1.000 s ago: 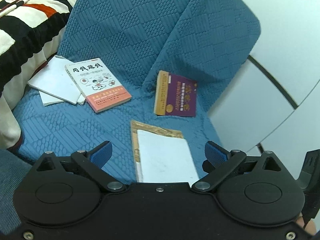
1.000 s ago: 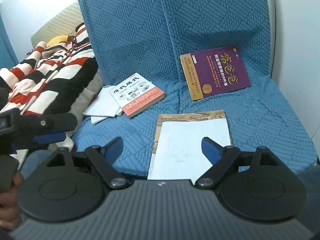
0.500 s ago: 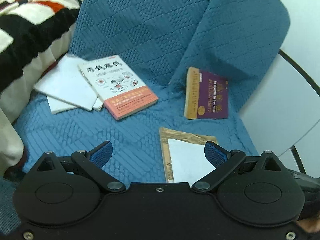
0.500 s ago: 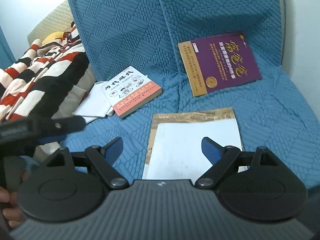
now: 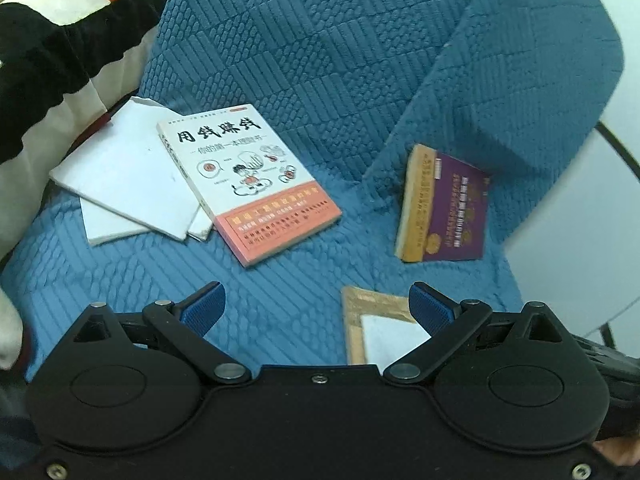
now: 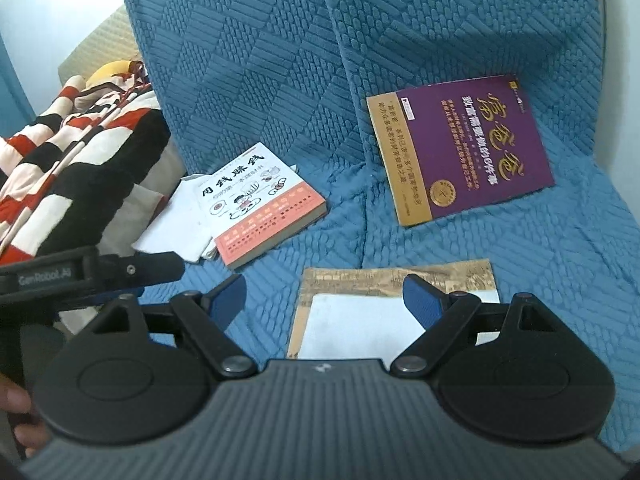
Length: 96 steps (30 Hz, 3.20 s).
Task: Organize objects
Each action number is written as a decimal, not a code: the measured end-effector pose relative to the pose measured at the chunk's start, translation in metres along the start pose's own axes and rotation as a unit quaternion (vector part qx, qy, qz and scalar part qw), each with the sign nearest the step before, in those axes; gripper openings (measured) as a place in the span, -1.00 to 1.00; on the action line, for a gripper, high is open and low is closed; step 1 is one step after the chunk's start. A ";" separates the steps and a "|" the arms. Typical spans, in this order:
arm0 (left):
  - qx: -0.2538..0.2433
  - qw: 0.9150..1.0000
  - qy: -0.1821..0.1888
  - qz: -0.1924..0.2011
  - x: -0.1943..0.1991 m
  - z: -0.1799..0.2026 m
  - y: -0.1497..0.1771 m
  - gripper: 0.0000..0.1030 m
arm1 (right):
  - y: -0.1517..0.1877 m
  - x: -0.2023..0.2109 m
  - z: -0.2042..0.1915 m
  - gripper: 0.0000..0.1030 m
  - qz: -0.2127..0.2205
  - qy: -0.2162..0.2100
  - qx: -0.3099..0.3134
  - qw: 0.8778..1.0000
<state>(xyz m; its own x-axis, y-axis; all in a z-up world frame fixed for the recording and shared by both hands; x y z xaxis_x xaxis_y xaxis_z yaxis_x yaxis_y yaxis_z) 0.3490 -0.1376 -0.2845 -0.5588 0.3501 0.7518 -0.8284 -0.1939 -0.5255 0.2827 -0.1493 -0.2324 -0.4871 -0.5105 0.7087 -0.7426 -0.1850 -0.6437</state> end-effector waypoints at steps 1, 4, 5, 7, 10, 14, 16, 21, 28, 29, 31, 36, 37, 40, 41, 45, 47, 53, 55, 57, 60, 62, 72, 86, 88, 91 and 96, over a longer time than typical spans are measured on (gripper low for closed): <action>0.002 1.000 -0.003 -0.002 -0.004 -0.002 -0.003 0.91 | -0.002 -0.004 0.000 0.69 -0.001 0.001 0.002 1.000; 0.013 1.000 0.001 -0.009 -0.017 -0.008 -0.011 0.91 | -0.007 -0.016 0.001 0.69 -0.007 -0.001 0.003 1.000; 0.017 1.000 0.002 -0.010 -0.021 -0.011 -0.014 0.91 | -0.009 -0.020 0.001 0.69 -0.009 -0.001 0.004 1.000; 0.026 1.000 0.000 -0.014 -0.029 -0.015 -0.019 0.91 | -0.012 -0.028 0.002 0.69 -0.012 -0.002 0.007 1.000; 0.042 0.999 -0.007 -0.018 -0.041 -0.023 -0.026 0.90 | -0.018 -0.041 0.003 0.69 -0.020 -0.006 0.003 1.000; 0.057 0.998 -0.012 -0.029 -0.058 -0.028 -0.033 0.89 | -0.026 -0.057 0.004 0.69 -0.028 -0.013 -0.005 1.000; 0.062 0.997 -0.012 -0.037 -0.067 -0.030 -0.035 0.84 | -0.029 -0.064 0.003 0.69 -0.030 -0.015 -0.002 0.999; 0.087 0.994 -0.016 -0.057 -0.084 -0.037 -0.042 0.78 | -0.038 -0.087 0.004 0.68 -0.041 -0.010 0.006 0.999; 0.104 0.991 -0.037 -0.074 -0.101 -0.046 -0.044 0.43 | -0.047 -0.115 -0.001 0.68 -0.055 -0.004 0.021 0.998; 0.108 0.990 -0.042 -0.077 -0.103 -0.049 -0.044 0.38 | -0.047 -0.119 -0.001 0.68 -0.060 -0.007 0.020 0.998; 0.124 0.987 -0.048 -0.085 -0.108 -0.054 -0.042 0.25 | -0.050 -0.127 -0.002 0.67 -0.061 -0.003 0.026 0.998; 0.181 0.978 -0.028 -0.095 -0.115 -0.068 -0.038 -0.05 | -0.059 -0.139 -0.001 0.67 -0.060 0.013 0.056 0.997; 0.183 0.978 -0.029 -0.093 -0.115 -0.068 -0.039 -0.06 | -0.060 -0.142 0.000 0.67 -0.061 0.007 0.049 0.997; 0.186 0.978 -0.038 -0.091 -0.114 -0.071 -0.041 -0.12 | -0.066 -0.150 0.004 0.64 -0.062 -0.004 0.040 0.997; 0.189 0.977 -0.039 -0.087 -0.113 -0.072 -0.043 -0.12 | -0.067 -0.153 0.005 0.62 -0.062 -0.005 0.041 0.997; 0.200 0.976 -0.055 -0.073 -0.111 -0.081 -0.048 -0.12 | -0.072 -0.166 0.008 0.58 -0.066 -0.024 0.025 0.997; 0.203 0.974 -0.064 -0.074 -0.113 -0.084 -0.049 -0.12 | -0.074 -0.171 0.008 0.58 -0.065 -0.034 0.020 0.997; 0.172 0.979 -0.085 -0.065 -0.116 -0.078 -0.051 -0.07 | -0.079 -0.193 0.003 0.54 -0.071 -0.077 0.013 0.994; 0.167 0.980 -0.090 -0.064 -0.116 -0.076 -0.051 -0.05 | -0.079 -0.198 -0.001 0.54 -0.071 -0.091 0.015 0.993; 0.169 0.980 -0.087 -0.062 -0.115 -0.076 -0.051 -0.04 | -0.079 -0.202 -0.006 0.55 -0.071 -0.104 0.014 0.992; 0.163 0.981 -0.079 -0.061 -0.117 -0.074 -0.051 0.08 | -0.080 -0.207 -0.010 0.59 -0.075 -0.107 0.024 0.991; 0.165 0.982 -0.070 -0.060 -0.117 -0.073 -0.052 0.19 | -0.082 -0.209 -0.010 0.59 -0.077 -0.116 0.019 0.990; 0.281 0.957 0.046 -0.054 -0.118 -0.090 -0.050 0.15 | -0.091 -0.215 0.014 0.60 -0.095 -0.188 -0.116 0.971; 0.378 0.898 0.224 -0.016 -0.103 -0.103 -0.059 0.20 | -0.091 -0.207 0.029 0.60 -0.102 -0.279 -0.239 0.924; 0.388 0.893 0.227 -0.017 -0.107 -0.104 -0.057 0.18 | -0.090 -0.205 0.029 0.60 -0.099 -0.288 -0.254 0.918; 0.407 0.887 0.216 -0.023 -0.114 -0.107 -0.051 -0.14 | -0.091 -0.203 0.028 0.61 -0.097 -0.295 -0.259 0.915; 0.424 0.887 0.184 -0.015 -0.121 -0.115 -0.044 -0.67 | -0.091 -0.200 0.024 0.59 -0.106 -0.295 -0.255 0.915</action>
<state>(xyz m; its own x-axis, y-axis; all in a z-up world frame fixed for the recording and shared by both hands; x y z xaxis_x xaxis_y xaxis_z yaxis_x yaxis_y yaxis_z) 0.4576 -0.0654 -0.3977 -0.6146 0.6117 0.4981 -0.6605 -0.7442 0.0989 0.4588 -0.0504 -0.3229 -0.0859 -0.9002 0.4269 -0.9827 0.0061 -0.1849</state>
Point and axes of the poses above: each gripper's, at about its wrist camera, not at the fingertips, and x roughly against the way its jaws point, z to its right, y to its underside, the point moved 7 cm from there along -x, roughly the way its jaws point, and after that the axes turned 5 degrees about -z, right-handed, at the moved point
